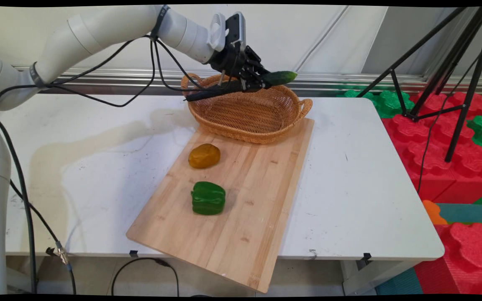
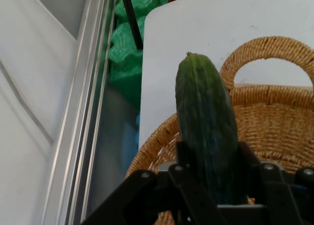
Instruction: Place the picked object in the vegetable basket
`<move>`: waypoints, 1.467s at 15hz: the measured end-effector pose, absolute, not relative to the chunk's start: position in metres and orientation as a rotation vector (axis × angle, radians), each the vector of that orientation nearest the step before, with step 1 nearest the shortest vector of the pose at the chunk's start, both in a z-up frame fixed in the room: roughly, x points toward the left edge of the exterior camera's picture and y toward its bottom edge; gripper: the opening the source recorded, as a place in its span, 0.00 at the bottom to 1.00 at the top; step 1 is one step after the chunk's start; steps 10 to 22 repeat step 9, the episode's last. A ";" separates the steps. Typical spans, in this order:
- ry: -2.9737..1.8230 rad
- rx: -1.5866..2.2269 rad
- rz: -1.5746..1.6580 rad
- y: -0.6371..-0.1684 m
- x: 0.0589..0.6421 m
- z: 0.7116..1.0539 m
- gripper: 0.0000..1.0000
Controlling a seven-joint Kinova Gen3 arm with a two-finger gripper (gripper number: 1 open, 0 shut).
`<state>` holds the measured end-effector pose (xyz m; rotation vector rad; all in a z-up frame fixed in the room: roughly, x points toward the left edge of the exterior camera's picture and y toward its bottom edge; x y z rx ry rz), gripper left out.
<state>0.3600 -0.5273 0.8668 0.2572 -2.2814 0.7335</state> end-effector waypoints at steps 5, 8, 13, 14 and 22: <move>-2.284 0.261 0.734 -0.533 0.357 0.859 1.00; -2.286 0.272 0.734 -0.534 0.356 0.856 1.00; -2.285 0.281 0.734 -0.534 0.356 0.856 1.00; -2.285 0.281 0.734 -0.534 0.356 0.856 1.00; -2.285 0.281 0.734 -0.534 0.356 0.856 1.00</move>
